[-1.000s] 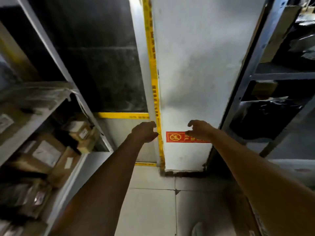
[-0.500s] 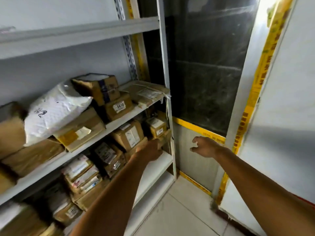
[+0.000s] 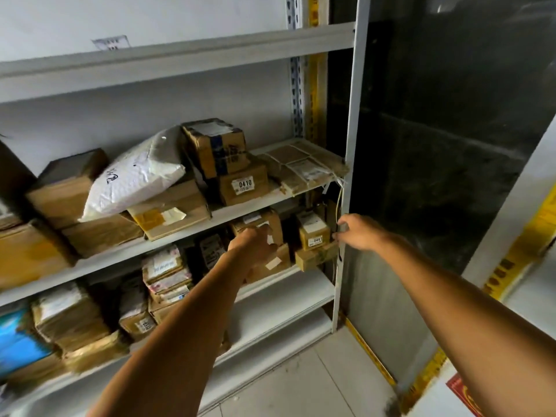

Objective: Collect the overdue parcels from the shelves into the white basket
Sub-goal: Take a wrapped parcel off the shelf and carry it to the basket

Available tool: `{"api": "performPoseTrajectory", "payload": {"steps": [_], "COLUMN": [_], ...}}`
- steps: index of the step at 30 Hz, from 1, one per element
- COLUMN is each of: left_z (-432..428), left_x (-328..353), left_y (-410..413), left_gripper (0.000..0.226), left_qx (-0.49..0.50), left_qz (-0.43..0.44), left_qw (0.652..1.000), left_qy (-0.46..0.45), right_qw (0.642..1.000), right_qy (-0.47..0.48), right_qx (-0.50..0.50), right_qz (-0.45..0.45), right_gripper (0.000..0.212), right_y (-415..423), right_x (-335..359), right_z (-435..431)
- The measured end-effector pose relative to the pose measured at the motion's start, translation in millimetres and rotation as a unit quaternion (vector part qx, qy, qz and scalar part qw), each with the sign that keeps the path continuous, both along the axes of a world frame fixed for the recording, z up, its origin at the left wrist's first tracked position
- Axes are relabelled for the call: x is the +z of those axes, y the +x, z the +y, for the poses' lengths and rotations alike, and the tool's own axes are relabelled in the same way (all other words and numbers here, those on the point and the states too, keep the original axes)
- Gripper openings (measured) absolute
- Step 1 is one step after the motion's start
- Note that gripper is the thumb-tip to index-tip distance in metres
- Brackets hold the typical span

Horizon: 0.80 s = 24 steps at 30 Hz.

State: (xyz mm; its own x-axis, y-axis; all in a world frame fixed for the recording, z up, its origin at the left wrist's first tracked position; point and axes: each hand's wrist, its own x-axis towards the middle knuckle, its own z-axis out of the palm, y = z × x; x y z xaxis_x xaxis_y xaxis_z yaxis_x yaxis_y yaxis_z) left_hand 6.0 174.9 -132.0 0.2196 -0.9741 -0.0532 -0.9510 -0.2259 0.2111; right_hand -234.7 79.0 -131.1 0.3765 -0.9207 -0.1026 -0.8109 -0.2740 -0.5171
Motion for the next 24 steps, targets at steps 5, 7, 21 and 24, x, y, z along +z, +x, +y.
{"api": "performPoseTrajectory", "payload": {"steps": [5,7,21,24], "left_z": [-37.5,-54.0,-159.8,-173.1], "left_x": [3.5,1.1,5.1,5.0], "left_y": [-8.1,-11.2,-0.4,-0.7], "left_gripper": [0.040,0.036,0.056,0.054], "left_qx": [0.011,0.009,0.048,0.058], "left_qz": [0.038,0.058,0.202,0.230], "left_qw": [0.998,0.997,0.966,0.958], "left_qy": [-0.038,-0.049,-0.156,-0.161], "right_qw": [0.998,0.997,0.987,0.986], "right_qy": [-0.017,-0.024,-0.089,-0.105], "right_qx": [-0.035,-0.042,-0.033,-0.024], "right_qz": [-0.045,-0.053,-0.128,-0.125], "right_gripper": [0.047,0.047,0.046,0.046], "right_y": [-7.4,-5.1,33.0,36.4], "right_x": [4.3,7.4,28.4,27.8], "right_z": [-52.2,-70.1,-169.4,-187.9]}}
